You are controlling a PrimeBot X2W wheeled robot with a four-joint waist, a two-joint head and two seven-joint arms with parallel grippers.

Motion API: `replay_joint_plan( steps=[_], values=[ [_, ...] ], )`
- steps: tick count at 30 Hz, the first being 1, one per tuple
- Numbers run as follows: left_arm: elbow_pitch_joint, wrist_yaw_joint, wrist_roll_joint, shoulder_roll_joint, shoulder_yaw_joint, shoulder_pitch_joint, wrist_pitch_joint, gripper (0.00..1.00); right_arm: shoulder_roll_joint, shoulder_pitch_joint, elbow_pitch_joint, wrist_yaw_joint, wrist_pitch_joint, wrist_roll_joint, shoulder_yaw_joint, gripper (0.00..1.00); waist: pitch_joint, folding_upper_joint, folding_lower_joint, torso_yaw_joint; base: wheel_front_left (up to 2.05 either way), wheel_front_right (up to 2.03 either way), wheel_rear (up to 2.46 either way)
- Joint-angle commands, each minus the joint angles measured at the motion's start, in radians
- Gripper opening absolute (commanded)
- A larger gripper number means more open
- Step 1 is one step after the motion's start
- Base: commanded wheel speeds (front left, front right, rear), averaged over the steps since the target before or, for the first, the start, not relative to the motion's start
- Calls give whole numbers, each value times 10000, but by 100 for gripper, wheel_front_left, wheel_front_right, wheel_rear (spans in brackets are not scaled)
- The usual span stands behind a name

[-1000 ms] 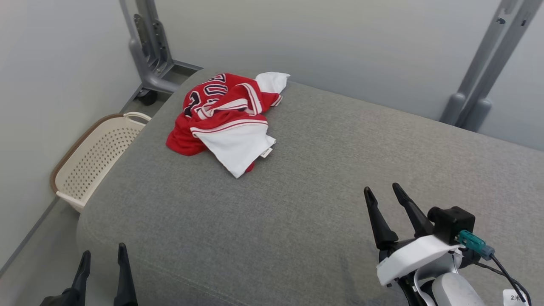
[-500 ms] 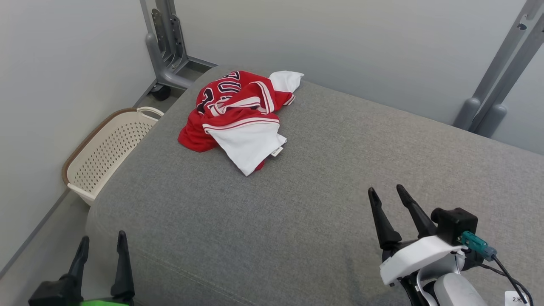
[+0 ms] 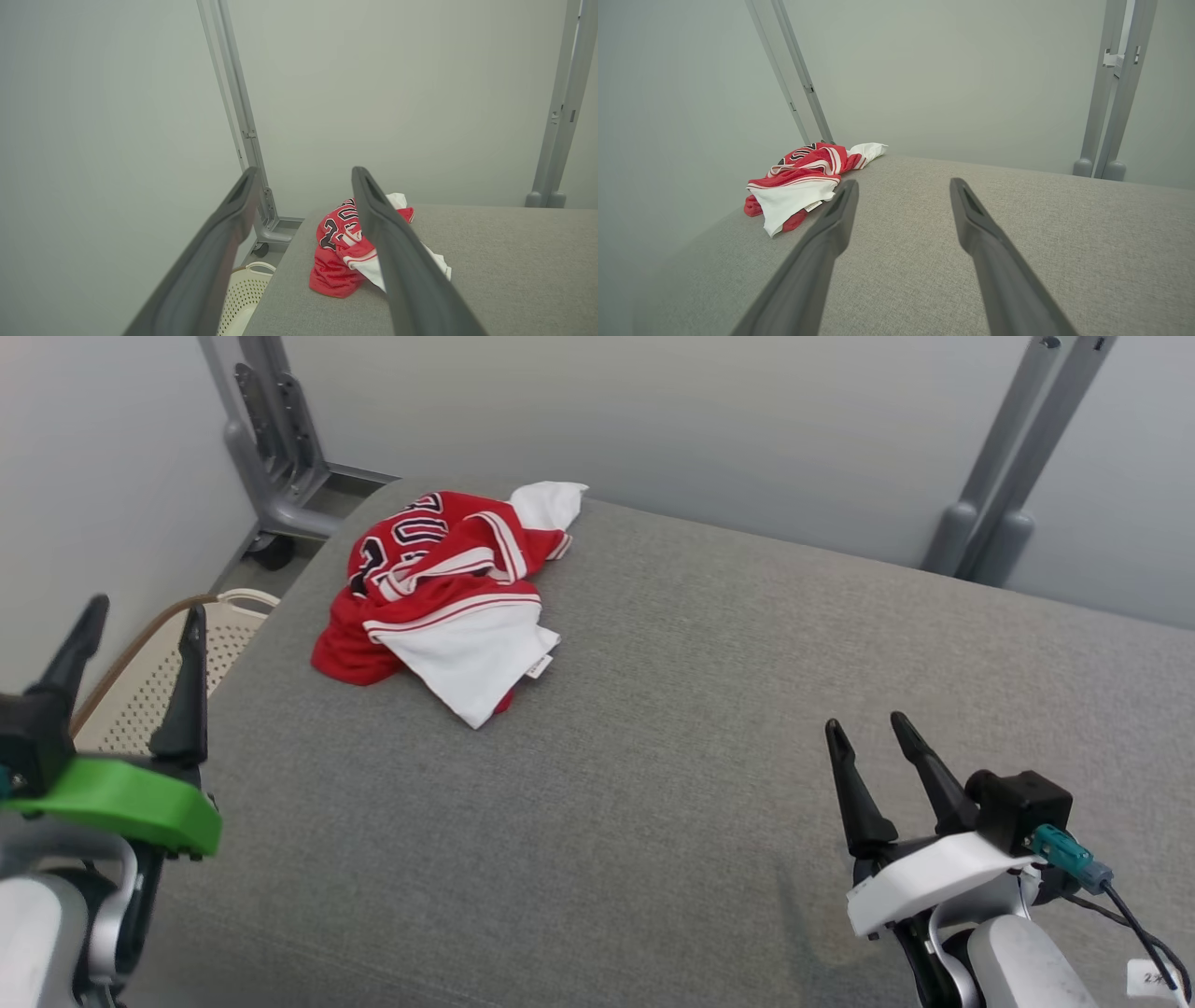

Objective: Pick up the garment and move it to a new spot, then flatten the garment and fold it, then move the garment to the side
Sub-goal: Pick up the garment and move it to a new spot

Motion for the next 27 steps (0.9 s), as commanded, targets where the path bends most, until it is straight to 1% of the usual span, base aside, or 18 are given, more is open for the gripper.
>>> replay_joint_plan(
  steps=[1,4,8,12,15,16,22,27],
  values=[
    [56,-107,-87,141,38,-527,198,100,-36,-180,-112,-7,55,-117,-26,100,596,0,0,-749,0,0,0],
    [358,-318,-218,347,126,-1383,556,100,-38,-334,-310,-7,136,-259,-111,100,957,0,0,-1165,0,0,0],
    [1095,-605,-570,464,235,-2345,982,100,-38,-644,-618,-7,257,-492,-223,100,1534,0,0,-1738,0,0,0],
    [2073,-826,-999,504,483,-3136,1136,100,-36,-1020,-950,-7,359,-713,-281,100,2150,0,0,-2336,0,0,0],
    [2815,-972,-1225,636,657,-3607,1183,100,-35,-1271,-1195,-7,431,-832,-276,100,2636,0,0,-2785,0,0,0],
    [3273,-1073,-1412,658,760,-3879,1234,100,-36,-1421,-1332,-7,474,-900,-329,100,2954,0,0,-3028,0,0,0],
    [4558,-1381,-1672,873,839,-4507,1493,100,-32,-1709,-1701,-7,596,-1079,-441,100,3846,0,0,-3577,0,0,0],
    [5339,-1565,-1791,901,907,-4849,1287,100,-30,-1807,-1872,-7,645,-1212,-501,100,4326,0,0,-3781,0,0,0]
  ],
)
